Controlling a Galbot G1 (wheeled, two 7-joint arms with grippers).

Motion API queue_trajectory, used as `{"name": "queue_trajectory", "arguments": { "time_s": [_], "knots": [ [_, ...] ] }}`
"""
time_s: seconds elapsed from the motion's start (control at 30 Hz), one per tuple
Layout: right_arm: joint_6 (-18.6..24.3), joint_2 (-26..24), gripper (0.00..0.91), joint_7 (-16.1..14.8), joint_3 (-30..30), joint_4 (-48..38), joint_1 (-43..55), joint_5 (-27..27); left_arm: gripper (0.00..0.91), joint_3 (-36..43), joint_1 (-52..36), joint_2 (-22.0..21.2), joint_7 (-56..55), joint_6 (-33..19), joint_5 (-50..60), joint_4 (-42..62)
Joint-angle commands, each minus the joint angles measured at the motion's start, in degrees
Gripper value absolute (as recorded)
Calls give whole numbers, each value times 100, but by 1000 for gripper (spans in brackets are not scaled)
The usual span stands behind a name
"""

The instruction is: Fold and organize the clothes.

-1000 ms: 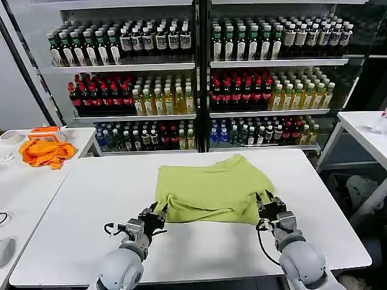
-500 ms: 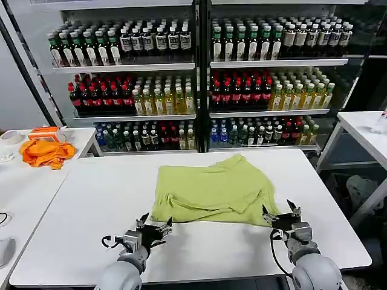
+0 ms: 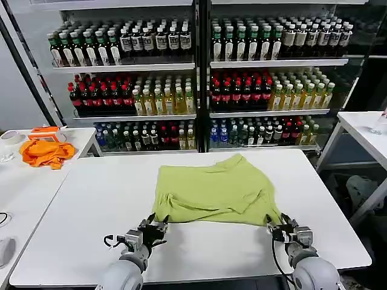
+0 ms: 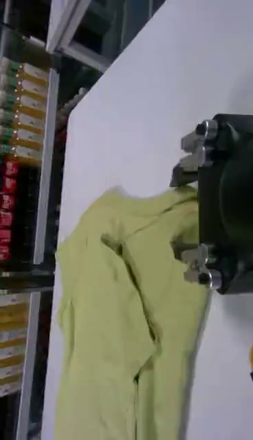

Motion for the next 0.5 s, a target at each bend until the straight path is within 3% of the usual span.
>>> {"name": "queue_trajectory", "arguments": {
  "time_s": [0.03, 0.27, 0.5],
  "knots": [
    [-78, -7, 0, -24, -23, -129, -6, 133, 30, -22, -38, 4, 11, -17, -21, 39],
    [-62, -52, 0, -83, 4, -63, -59, 143, 30, -78, 54, 29, 6, -15, -53, -53],
    [-68, -137, 0, -58, 74, 446, -389, 143, 30, -224, 702, 98, -9, -1, -65, -596]
  ]
}}
